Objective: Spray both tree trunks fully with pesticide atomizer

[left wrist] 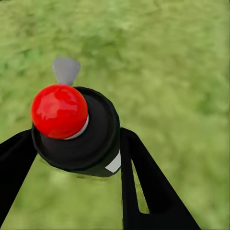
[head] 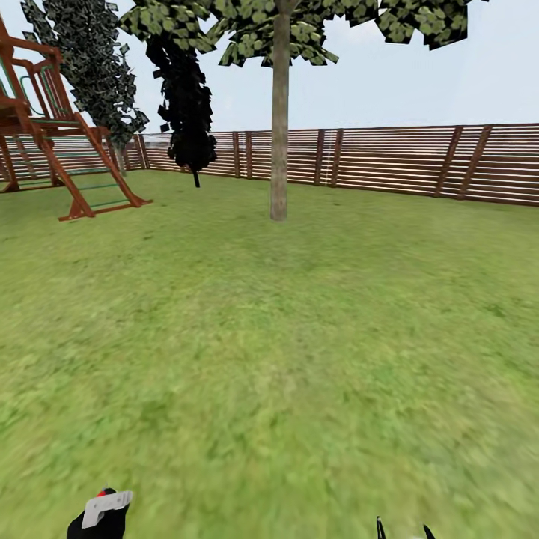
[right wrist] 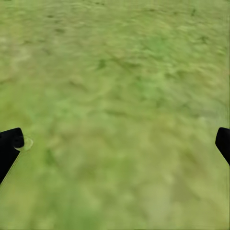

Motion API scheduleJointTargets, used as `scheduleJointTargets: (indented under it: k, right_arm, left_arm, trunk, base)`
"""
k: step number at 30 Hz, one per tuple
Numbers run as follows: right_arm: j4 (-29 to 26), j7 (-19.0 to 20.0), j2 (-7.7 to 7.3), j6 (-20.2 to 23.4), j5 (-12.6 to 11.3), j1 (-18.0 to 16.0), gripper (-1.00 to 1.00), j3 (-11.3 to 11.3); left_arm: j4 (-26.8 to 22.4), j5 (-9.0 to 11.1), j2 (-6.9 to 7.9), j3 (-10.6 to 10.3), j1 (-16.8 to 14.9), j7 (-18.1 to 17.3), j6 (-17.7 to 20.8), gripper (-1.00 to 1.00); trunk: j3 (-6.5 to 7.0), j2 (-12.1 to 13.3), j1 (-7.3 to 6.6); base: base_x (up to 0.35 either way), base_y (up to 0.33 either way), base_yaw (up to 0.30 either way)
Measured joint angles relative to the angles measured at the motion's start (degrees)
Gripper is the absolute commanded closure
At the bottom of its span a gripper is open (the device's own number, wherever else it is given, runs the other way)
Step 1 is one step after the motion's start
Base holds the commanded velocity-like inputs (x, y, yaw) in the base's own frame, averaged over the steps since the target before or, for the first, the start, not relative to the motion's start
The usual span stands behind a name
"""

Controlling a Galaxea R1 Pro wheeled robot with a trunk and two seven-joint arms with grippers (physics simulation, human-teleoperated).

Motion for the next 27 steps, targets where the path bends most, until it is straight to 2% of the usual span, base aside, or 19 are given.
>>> scheduleJointTargets:
  k: [27]
  right_arm:
    - [0.00,0.00,-0.03,0.00,-0.01,0.00,-1.00,0.00]
  left_arm:
    - [-0.02,0.00,0.00,0.00,0.01,0.00,-0.09,1.00]
  trunk:
    - [0.00,0.00,0.00]
  base:
    - [0.340,0.000,0.000]
